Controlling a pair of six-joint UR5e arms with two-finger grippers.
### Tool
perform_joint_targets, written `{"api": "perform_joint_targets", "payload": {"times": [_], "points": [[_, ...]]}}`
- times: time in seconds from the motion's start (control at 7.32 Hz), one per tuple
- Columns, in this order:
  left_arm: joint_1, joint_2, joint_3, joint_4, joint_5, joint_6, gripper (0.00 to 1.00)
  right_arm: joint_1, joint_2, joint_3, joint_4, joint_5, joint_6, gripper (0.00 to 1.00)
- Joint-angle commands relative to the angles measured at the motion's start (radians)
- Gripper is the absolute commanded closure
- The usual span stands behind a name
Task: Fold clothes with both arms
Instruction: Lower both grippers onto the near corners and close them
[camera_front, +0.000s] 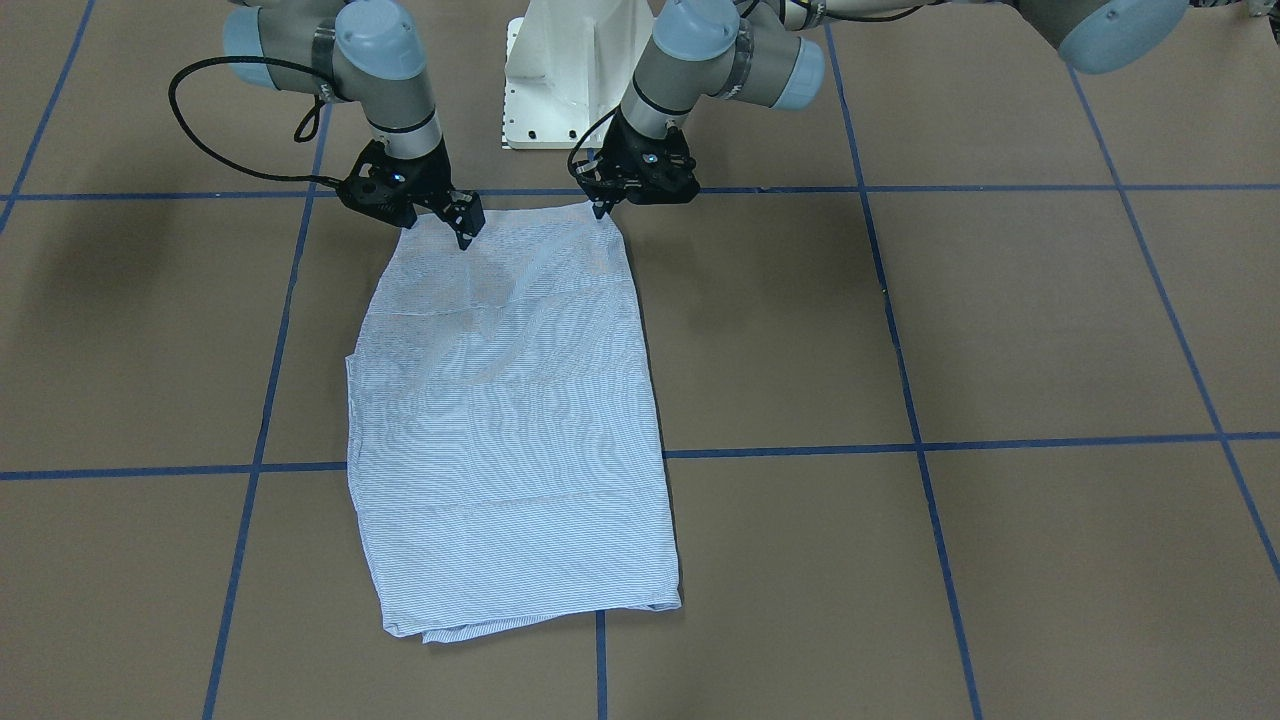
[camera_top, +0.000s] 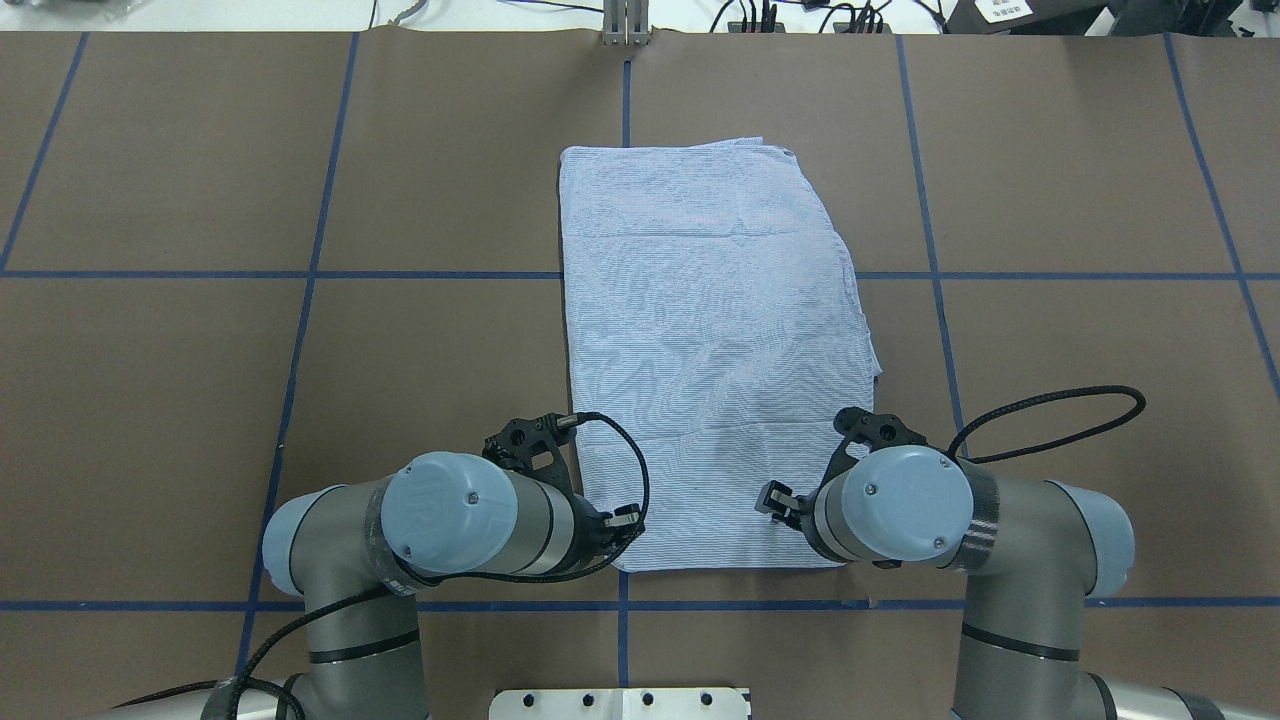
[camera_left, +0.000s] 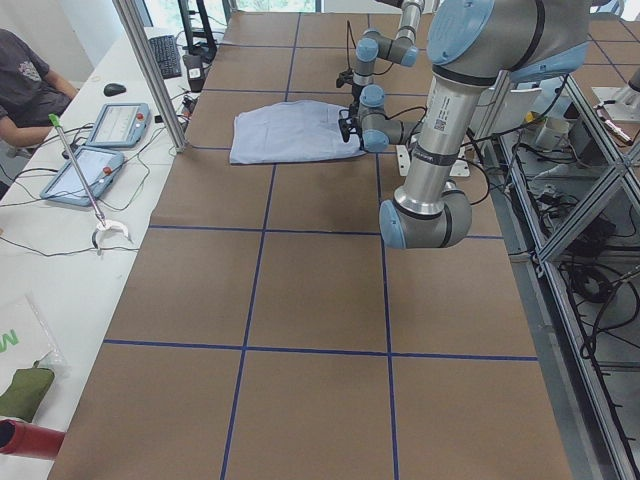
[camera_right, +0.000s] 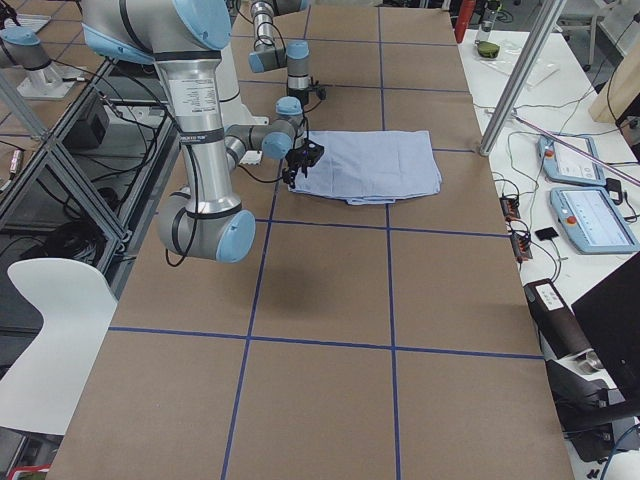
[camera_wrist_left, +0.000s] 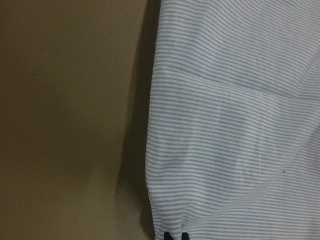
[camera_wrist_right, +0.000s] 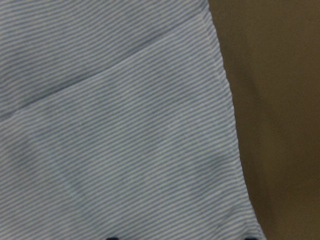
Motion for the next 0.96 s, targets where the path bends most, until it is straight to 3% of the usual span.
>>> {"api": "perform_joint_targets", "payload": {"times": [0.0, 0.14, 0.55, 0.82], "points": [[0.0, 0.001, -0.001, 0.0, 0.002, 0.0, 1.0, 0.005, 0.0, 0.0, -0.001, 0.001, 0.0, 0.53], [0.0, 0.001, -0.001, 0.0, 0.002, 0.0, 1.0, 0.011, 0.002, 0.003, -0.001, 0.003, -0.001, 0.63], [0.001, 0.001, 0.002, 0.0, 0.002, -0.002, 1.0, 0.01, 0.005, 0.003, -0.001, 0.005, 0.0, 0.69], [0.001, 0.001, 0.002, 0.0, 0.002, -0.002, 1.0, 0.011, 0.007, 0.007, -0.001, 0.0, 0.002, 1.0]]}}
